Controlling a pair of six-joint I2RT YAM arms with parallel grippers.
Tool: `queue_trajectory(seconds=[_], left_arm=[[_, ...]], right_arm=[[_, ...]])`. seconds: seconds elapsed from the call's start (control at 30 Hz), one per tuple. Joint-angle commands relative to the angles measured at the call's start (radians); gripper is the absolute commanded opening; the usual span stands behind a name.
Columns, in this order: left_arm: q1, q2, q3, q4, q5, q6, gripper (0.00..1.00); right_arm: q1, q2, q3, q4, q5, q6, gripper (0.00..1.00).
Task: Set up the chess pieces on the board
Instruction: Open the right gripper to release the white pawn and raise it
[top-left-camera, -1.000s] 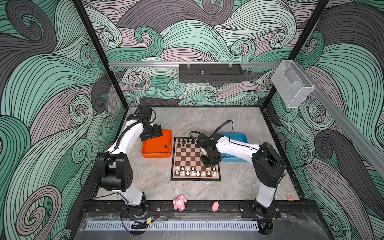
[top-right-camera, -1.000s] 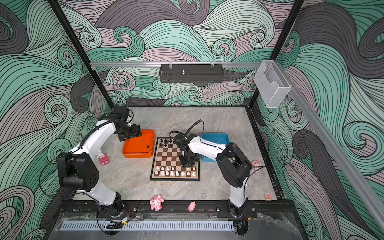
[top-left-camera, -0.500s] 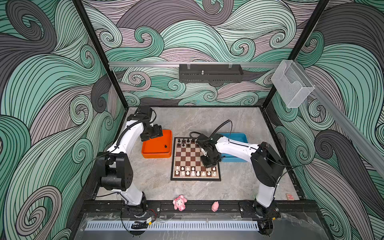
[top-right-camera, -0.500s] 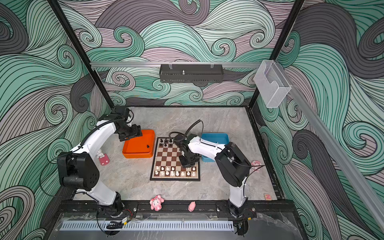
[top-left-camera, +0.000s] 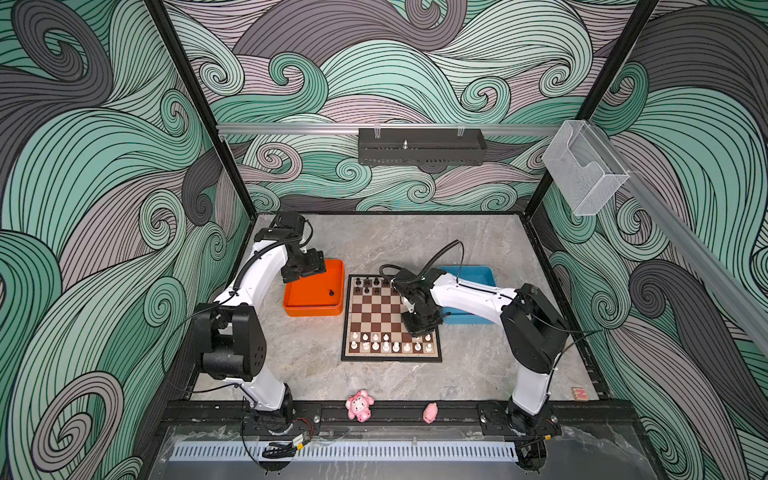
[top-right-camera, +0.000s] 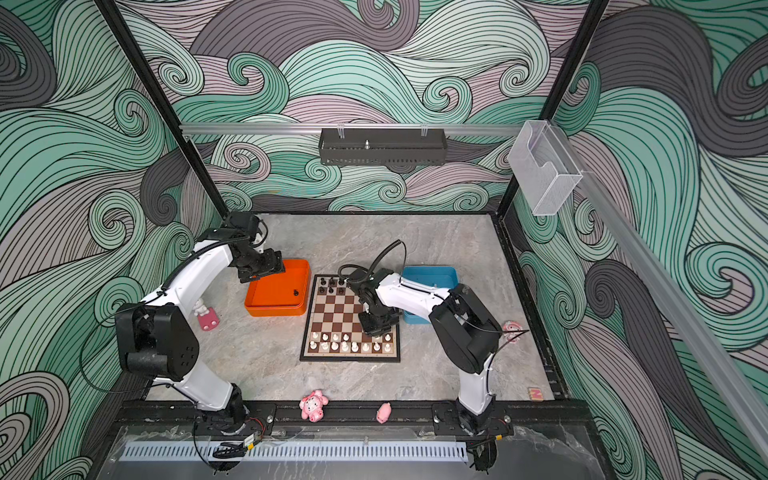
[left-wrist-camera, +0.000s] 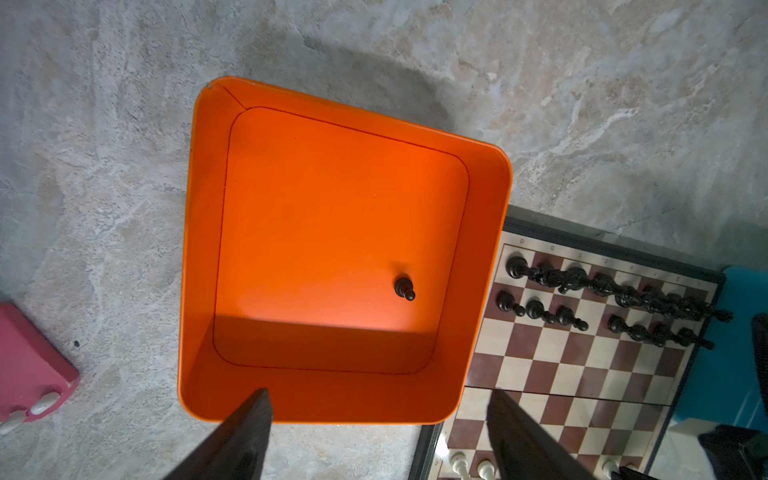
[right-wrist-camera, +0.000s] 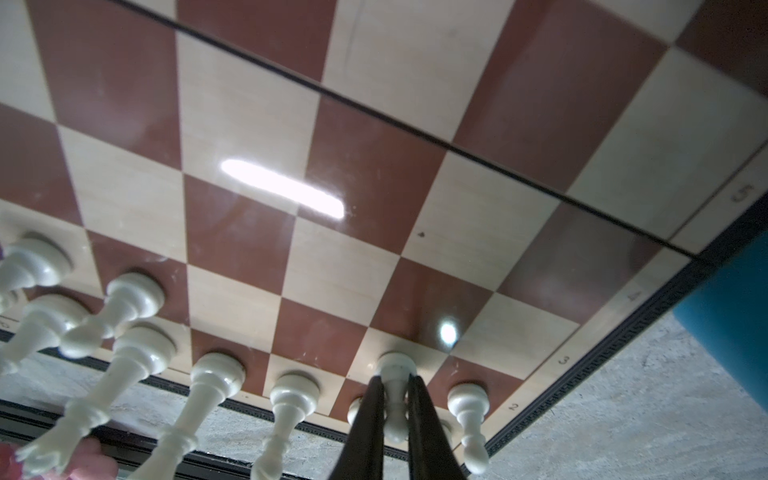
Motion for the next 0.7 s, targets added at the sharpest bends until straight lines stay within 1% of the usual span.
queue_trajectory(seconds=[0.0, 0.17, 0.5, 0.67], left_arm=[[0.008, 0.006, 0.008, 0.004, 0.008, 0.001, 0.84], [0.008, 0.007, 0.009, 0.005, 0.01, 0.002, 0.84], [0.008, 0.005, 0.011, 0.007, 0.016, 0.002, 0.84], [0.008, 0.007, 0.017, 0.01, 0.022, 0.002, 0.84]], right_arm=[[0.004, 0.015, -0.008, -0.02, 0.008, 0.008, 0.17], [0.004, -0.002, -0.009, -0.021, 0.005, 0.01, 0.21], [0.004, -0.048, 0.011, -0.055, 0.009, 0.01, 0.22], [0.003, -0.086, 0.044, -0.084, 0.023, 0.008, 0.25]])
